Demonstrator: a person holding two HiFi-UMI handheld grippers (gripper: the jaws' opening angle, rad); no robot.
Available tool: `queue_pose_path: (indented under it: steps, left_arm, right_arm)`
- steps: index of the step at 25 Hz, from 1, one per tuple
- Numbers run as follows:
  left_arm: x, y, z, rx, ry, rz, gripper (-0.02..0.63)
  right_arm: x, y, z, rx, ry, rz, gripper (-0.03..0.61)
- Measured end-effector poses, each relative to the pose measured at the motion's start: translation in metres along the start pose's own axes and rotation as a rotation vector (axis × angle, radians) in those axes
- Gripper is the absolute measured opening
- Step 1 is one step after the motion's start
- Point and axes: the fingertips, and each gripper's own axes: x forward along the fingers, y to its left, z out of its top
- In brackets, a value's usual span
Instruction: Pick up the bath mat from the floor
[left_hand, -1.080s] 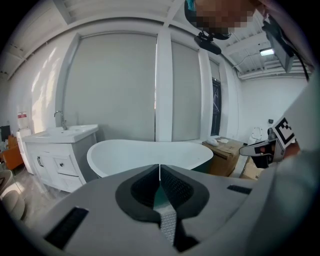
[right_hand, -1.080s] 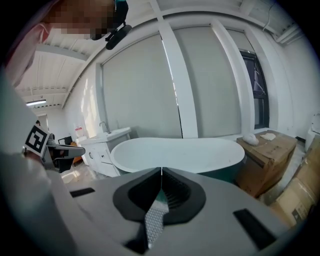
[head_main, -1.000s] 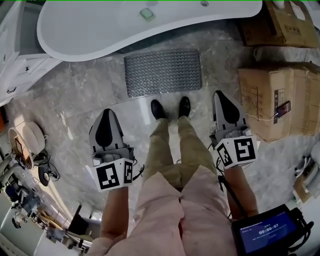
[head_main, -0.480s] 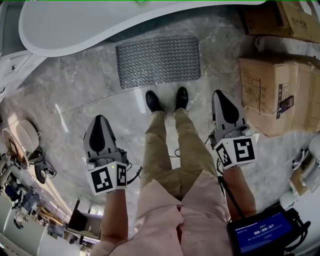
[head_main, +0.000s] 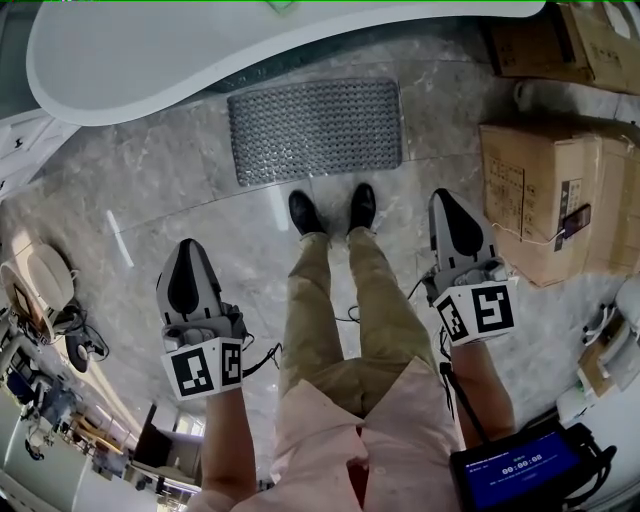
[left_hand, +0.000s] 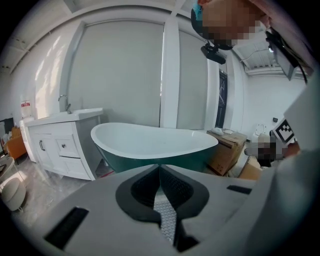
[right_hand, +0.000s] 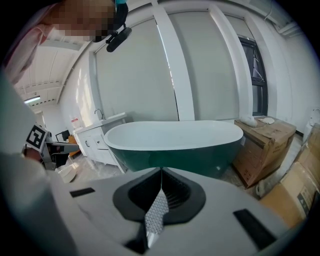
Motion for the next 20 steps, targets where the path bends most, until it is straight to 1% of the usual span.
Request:
queue_pose_path:
  steps: [5,9,15,20]
  left_arm:
    - [0.012,0.013,-0.009,-0.011,-0.004,-0.008,0.028]
    - [0.021,0.012,-0.019,-0.005,-0.005,-0.022,0.028]
    - [0.039,0.012,-0.036,0.005,-0.004,-0.051,0.028]
    - [0.054,0.019,-0.055,0.02,0.003,-0.052,0.028]
  right_arm:
    - [0.015,-0.01,-0.003,-0.016,-0.008,0.003,0.018]
    - [0.025,-0.015,-0.012,-0.024,-0.011,0.007,0.018]
    - [0.04,-0.02,-0.033,-0.021,-0.007,-0.001,0.018]
    - [0.052,-0.026,-0.054,-0.01,-0.003,-0.011,0.018]
